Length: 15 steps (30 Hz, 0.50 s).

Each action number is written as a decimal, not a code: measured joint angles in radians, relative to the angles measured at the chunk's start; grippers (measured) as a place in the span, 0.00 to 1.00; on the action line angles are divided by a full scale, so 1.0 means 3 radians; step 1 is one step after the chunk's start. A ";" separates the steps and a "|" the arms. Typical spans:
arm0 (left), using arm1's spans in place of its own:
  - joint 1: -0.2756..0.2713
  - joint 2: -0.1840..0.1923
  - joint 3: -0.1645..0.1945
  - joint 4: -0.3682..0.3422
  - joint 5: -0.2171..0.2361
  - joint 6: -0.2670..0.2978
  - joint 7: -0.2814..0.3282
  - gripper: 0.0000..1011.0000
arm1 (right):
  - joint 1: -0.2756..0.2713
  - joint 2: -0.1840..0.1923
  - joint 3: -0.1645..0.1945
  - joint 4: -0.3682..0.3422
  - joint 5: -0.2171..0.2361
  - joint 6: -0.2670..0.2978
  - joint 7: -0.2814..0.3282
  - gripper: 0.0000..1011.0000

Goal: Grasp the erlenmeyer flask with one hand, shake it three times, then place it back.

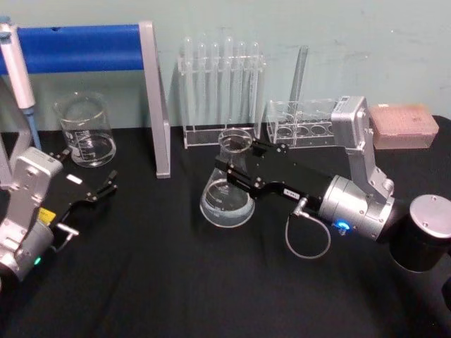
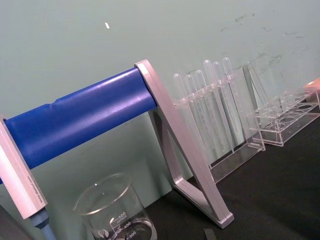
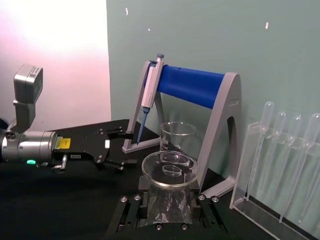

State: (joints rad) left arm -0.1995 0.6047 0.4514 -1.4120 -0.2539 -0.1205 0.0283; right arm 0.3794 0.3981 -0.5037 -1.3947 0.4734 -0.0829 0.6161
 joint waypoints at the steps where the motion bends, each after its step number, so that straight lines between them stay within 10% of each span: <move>1: 0.0000 0.0000 0.0000 0.0000 0.0000 0.0000 0.0000 0.99 | 0.0002 0.0003 -0.0006 0.0008 -0.0003 -0.0003 0.0008 0.44; 15: 0.0000 0.0000 0.0000 0.0000 0.0000 0.0000 0.0000 0.99 | 0.0046 0.0042 -0.0112 0.0178 -0.0041 -0.0115 0.0196 0.44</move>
State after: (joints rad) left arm -0.1995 0.6047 0.4514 -1.4119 -0.2539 -0.1205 0.0283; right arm 0.3931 0.4108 -0.5372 -1.3414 0.4612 -0.1174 0.6749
